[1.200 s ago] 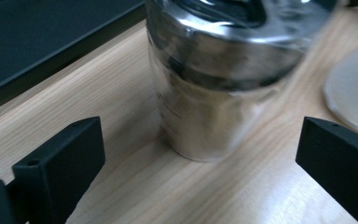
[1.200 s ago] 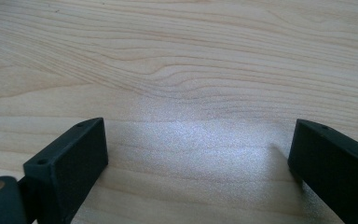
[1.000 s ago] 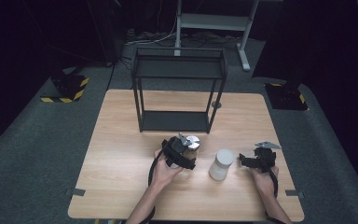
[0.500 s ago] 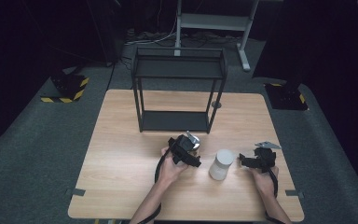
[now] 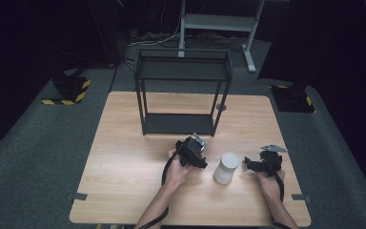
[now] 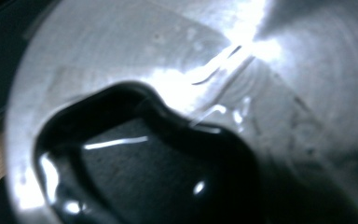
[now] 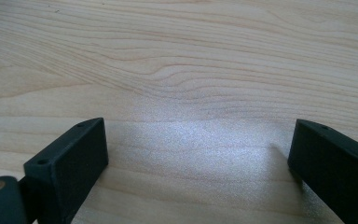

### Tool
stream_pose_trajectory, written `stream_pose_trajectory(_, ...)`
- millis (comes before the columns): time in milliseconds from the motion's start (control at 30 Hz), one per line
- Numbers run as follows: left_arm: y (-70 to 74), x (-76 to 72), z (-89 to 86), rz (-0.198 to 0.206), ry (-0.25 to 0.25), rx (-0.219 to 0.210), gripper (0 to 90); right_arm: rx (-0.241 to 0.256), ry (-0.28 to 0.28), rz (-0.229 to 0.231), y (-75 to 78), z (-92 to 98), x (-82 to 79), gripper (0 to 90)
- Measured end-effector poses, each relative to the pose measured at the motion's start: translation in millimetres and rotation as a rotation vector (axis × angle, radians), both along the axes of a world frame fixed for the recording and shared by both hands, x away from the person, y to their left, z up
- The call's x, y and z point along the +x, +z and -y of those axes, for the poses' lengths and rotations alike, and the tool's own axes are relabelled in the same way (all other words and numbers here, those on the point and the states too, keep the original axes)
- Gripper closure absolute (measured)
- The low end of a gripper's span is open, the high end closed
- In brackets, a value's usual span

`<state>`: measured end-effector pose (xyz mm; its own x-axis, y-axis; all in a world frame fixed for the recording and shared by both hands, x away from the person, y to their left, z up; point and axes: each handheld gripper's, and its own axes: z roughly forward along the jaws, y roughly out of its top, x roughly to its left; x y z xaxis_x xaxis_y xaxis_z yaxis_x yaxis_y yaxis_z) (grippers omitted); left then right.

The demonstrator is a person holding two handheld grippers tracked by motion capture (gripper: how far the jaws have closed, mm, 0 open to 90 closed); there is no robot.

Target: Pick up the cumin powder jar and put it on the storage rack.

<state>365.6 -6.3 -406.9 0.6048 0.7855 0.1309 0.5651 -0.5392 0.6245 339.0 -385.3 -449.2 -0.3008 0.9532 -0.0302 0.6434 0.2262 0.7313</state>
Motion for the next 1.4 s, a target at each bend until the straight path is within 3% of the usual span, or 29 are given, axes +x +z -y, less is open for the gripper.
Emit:
stream_pose_trajectory(400, -4.0, -1.7, 3.5, 0.005, 0.009, -0.002, 24.6, 0.0, 0.0, 0.0, 0.0, 0.0, 0.0, 4.1)
stream_pose_trajectory(600, -5.7, -1.3, -0.3, 0.004, 0.003, -0.021, 26.0, 0.0, 0.0, 0.0, 0.1, 0.0, 0.0, 4.1)
stream_pose_trajectory(733, -5.4, 0.3, -7.1, -0.003, 0.0, -0.056, 27.9, 0.0, 0.0, 0.0, 0.1, 0.0, 0.1, 4.1)
stream_pose_trajectory(900, -5.0, -3.5, -4.4, 0.021, -0.005, -0.039, 29.6, 0.0, 0.0, 0.0, 0.1, 0.0, 0.1, 4.0)
stream_pose_trajectory(1033, -5.0, -0.8, -7.8, 0.004, -0.012, -0.06, 30.0, 0.0, 0.0, 0.0, 0.1, 0.0, 0.1, 4.1)
stream_pose_trajectory(1233, -1.3, -0.6, -8.5, 0.003, -0.021, -0.045, 30.3, 0.0, 0.0, 0.0, 0.1, 0.0, 0.1, 4.1)
stream_pose_trajectory(1400, 6.2, -0.4, -12.0, -0.005, -0.03, -0.061, 30.3, 0.0, 0.0, 0.0, 0.1, 0.0, 0.1, 4.1)
